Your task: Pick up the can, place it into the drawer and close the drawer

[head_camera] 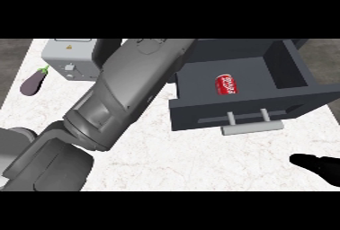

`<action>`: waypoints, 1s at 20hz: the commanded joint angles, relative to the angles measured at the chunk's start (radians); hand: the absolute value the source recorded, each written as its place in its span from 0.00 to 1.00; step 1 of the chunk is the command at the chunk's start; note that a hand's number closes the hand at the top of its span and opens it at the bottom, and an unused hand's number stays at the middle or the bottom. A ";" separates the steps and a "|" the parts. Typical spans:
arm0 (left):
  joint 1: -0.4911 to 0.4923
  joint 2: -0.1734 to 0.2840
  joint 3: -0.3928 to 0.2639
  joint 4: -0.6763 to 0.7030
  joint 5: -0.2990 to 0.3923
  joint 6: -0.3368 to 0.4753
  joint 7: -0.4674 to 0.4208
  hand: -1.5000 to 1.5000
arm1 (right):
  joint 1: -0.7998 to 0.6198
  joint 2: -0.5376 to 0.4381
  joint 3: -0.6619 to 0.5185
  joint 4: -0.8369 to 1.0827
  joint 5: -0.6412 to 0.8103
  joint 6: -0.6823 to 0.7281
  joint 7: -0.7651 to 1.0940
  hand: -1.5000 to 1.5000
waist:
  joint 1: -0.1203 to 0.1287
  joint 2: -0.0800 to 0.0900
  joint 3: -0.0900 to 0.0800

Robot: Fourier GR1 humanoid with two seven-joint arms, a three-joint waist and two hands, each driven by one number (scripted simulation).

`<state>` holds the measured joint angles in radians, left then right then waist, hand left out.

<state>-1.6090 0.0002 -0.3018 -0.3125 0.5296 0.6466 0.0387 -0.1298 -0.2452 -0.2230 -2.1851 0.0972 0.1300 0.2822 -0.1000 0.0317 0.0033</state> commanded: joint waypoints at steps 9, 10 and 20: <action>-0.016 0.000 0.025 -0.006 0.085 0.004 -0.057 0.00 | -0.132 -0.098 0.189 0.256 0.409 -0.029 -0.160 0.00 | 0.052 -0.004 -0.001; -0.022 0.000 0.026 0.009 0.072 -0.019 -0.062 0.00 | -0.175 -0.093 0.229 0.256 0.459 -0.041 -0.123 0.00 | 0.067 -0.006 -0.002; -0.059 0.002 0.016 0.025 0.042 -0.013 -0.012 0.00 | -0.273 -0.039 0.358 0.682 0.740 -0.217 -0.261 0.00 | 0.104 -0.018 -0.002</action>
<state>-1.6502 0.0007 -0.2905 -0.2874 0.5806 0.6375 0.0021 -0.3669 -0.2946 0.1050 -1.6628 0.7511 -0.0200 0.0824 -0.0127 0.0187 0.0014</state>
